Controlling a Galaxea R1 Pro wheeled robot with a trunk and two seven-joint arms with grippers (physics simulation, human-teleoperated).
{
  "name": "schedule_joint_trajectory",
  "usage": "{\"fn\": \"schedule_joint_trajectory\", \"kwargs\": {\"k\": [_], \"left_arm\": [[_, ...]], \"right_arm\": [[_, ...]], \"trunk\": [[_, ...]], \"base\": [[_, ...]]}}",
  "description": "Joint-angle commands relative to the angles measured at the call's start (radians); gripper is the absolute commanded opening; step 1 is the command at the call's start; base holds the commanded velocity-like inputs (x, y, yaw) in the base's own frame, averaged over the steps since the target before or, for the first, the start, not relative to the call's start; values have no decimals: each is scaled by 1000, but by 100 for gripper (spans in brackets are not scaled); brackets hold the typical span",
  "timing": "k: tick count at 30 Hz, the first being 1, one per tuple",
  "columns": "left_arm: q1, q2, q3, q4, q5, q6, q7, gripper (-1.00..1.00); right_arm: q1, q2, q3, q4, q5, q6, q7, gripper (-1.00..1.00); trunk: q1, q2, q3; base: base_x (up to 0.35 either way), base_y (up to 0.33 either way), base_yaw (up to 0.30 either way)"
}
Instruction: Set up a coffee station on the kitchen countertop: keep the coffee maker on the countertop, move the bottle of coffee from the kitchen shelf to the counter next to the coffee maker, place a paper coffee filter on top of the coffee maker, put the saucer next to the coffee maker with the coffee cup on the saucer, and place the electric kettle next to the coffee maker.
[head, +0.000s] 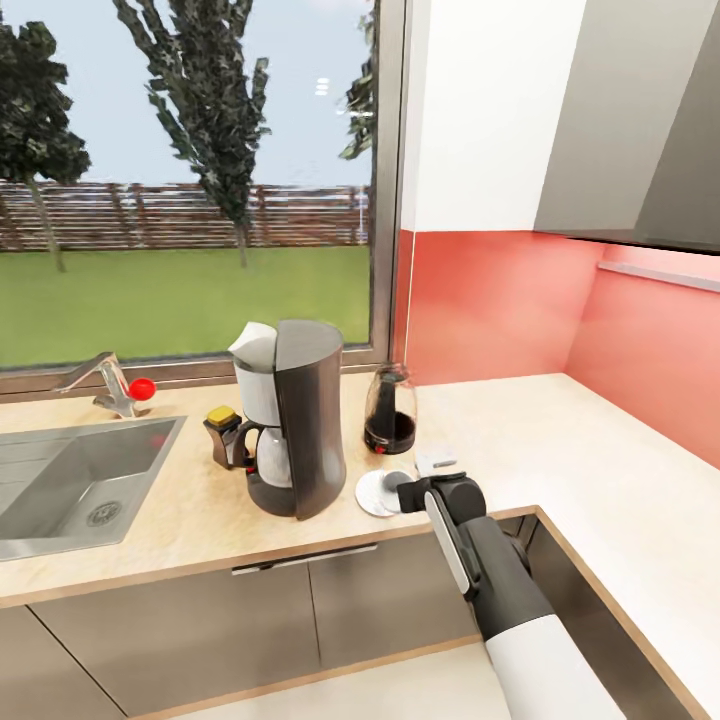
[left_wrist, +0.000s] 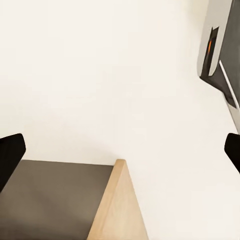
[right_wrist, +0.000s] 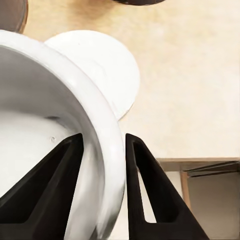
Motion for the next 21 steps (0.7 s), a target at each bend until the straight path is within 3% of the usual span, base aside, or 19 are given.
{"fn": "schedule_joint_trajectory", "kwargs": {"k": [1,8,14,21], "left_arm": [[-1,0,-9,1,10,2,2,100],[0,-2,-9,2,10,2,2,100],[0,-3,-9,2,10,4,2,100],[0,-3,-9,1,11,28,2,100]], "right_arm": [[-1,0,-4,-1,2,9,-2,-100],[-1,0,-79,-7,2,14,-2,-100],[-1,0,-89,-2,2,14,-2,-100],[-1,0,-87,1,2,14,-2,-100]], "trunk": [[1,-2,-2],[1,-2,-2],[1,-2,-2],[1,-2,-2]], "base": [[0,0,0],[0,0,0],[45,0,0],[258,101,0]]}}
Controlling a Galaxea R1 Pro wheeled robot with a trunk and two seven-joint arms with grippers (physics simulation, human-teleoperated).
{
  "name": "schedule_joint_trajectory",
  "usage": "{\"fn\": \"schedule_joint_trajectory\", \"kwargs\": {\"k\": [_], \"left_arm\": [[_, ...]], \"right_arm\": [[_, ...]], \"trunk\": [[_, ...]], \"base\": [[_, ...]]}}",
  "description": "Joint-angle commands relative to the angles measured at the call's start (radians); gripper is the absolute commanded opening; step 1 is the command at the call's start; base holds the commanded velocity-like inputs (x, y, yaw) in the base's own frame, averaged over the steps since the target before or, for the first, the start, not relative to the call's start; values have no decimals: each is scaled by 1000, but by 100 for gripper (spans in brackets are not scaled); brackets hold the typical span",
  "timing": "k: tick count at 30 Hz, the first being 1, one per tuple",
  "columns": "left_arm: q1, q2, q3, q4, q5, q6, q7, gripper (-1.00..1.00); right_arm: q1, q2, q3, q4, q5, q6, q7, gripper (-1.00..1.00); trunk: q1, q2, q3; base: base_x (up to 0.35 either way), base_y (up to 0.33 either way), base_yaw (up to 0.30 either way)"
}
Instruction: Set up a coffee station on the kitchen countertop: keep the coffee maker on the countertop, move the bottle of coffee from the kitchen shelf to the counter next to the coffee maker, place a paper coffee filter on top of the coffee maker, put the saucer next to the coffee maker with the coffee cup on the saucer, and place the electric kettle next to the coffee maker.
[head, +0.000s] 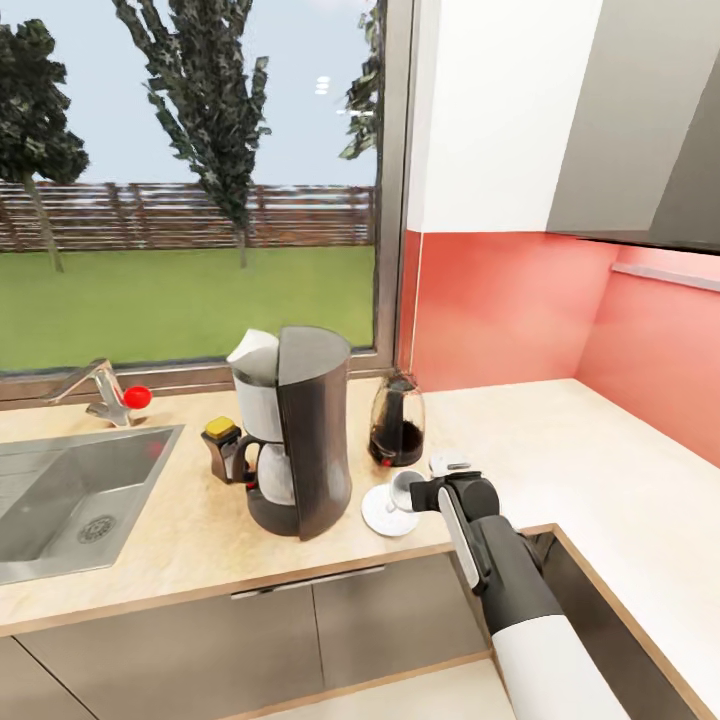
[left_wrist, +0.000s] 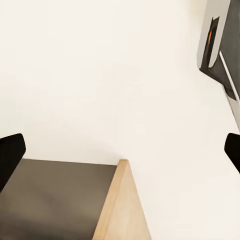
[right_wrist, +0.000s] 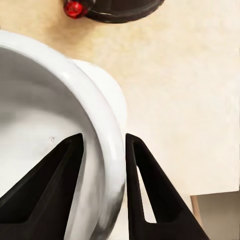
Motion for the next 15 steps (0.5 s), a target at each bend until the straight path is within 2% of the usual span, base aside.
{"fn": "schedule_joint_trajectory", "kwargs": {"k": [1,15], "left_arm": [[-1,0,-9,1,10,3,2,100],[-1,1,-9,1,10,4,3,100]], "right_arm": [[-1,0,1,0,3,5,-2,-100],[-1,0,0,18,3,5,-1,-100]], "trunk": [[1,-2,-2],[1,-2,-2]], "base": [[139,80,0],[9,5,0]]}}
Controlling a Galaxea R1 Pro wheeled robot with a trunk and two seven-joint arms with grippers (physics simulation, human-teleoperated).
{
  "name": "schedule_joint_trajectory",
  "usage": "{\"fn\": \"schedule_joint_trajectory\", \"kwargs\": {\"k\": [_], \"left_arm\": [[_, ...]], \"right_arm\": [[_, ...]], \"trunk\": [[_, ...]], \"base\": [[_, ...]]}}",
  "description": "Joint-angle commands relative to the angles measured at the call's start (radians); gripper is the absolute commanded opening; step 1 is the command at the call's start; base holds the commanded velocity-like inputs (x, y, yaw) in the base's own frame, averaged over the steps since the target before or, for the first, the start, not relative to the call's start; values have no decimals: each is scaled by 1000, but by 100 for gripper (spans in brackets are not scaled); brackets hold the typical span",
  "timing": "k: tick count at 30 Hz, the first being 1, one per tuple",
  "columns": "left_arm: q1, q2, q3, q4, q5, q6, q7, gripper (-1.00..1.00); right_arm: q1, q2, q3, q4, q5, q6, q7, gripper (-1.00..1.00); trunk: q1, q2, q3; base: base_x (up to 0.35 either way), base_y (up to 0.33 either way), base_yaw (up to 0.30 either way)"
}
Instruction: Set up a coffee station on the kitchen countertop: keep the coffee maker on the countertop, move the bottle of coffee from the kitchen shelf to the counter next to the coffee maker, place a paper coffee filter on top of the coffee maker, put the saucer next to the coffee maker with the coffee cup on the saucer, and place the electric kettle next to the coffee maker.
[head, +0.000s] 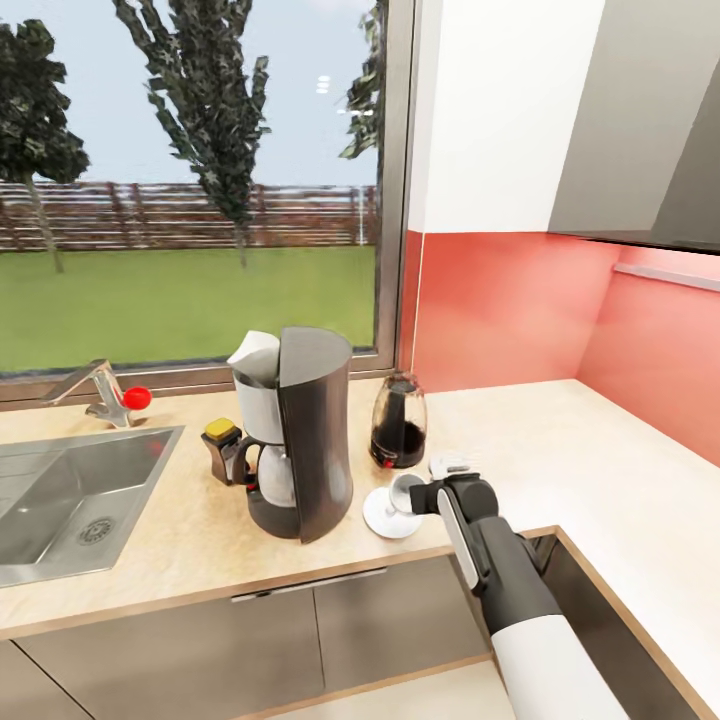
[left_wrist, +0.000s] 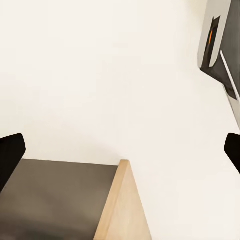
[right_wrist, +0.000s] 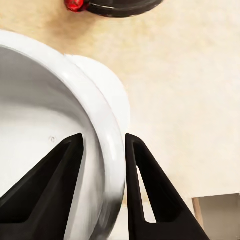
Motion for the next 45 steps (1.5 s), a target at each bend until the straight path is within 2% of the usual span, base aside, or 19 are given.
{"fn": "schedule_joint_trajectory", "kwargs": {"k": [1,6,45], "left_arm": [[-1,0,-9,0,10,2,1,100],[-1,-1,-9,0,10,2,2,100],[-1,-1,-9,-1,10,2,2,100]], "right_arm": [[-1,0,1,8,3,5,-2,-100],[-1,0,0,44,3,4,0,-100],[-1,0,0,93,3,4,2,-100]], "trunk": [[1,-2,-2],[1,-2,-2],[1,-2,-2]], "base": [[32,14,0],[32,18,0],[50,11,0]]}}
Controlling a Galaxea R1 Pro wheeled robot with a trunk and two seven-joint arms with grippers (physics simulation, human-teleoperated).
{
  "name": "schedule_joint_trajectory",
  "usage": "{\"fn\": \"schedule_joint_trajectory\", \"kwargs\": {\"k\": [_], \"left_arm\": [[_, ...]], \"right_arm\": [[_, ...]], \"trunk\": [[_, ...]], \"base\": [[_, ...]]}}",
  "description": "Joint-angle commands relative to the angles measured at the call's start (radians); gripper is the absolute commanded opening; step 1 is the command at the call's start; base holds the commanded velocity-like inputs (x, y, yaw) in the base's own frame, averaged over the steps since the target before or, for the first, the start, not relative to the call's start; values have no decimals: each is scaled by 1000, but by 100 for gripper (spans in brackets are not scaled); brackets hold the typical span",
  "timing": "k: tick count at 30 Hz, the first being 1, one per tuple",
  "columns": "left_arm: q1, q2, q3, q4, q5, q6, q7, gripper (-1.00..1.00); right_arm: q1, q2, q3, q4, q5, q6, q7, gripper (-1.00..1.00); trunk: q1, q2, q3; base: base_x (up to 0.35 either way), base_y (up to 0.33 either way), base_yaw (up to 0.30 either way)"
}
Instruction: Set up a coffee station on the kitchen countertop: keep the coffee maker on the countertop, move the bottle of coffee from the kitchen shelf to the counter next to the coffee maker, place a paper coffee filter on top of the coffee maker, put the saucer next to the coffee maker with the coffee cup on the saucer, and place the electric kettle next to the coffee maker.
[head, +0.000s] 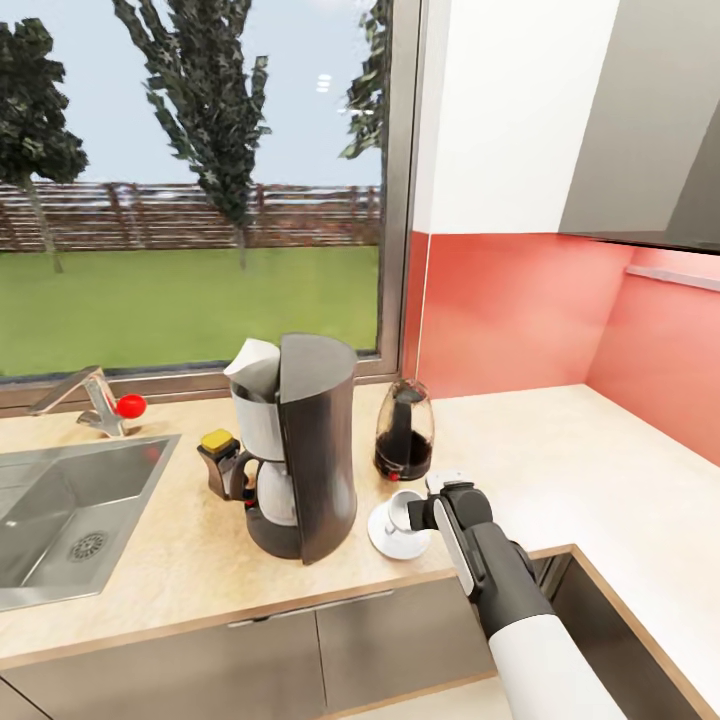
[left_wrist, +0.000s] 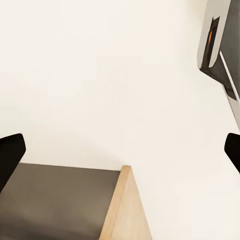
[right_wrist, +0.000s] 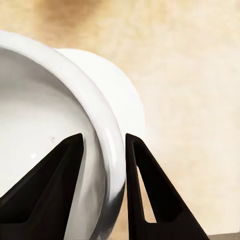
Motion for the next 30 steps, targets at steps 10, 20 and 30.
{"fn": "schedule_joint_trajectory", "kwargs": {"k": [10,20,30], "left_arm": [[-1,1,-9,1,10,2,2,100],[-1,2,-9,1,10,2,2,100],[-1,2,-8,1,10,2,2,100]], "right_arm": [[-1,0,1,34,2,5,0,-100],[-1,0,3,35,2,5,0,-100],[-1,0,3,35,2,5,0,-100]], "trunk": [[1,-2,-2],[1,-2,-2],[1,-2,-2]], "base": [[4,0,0],[51,0,0],[7,8,0]]}}
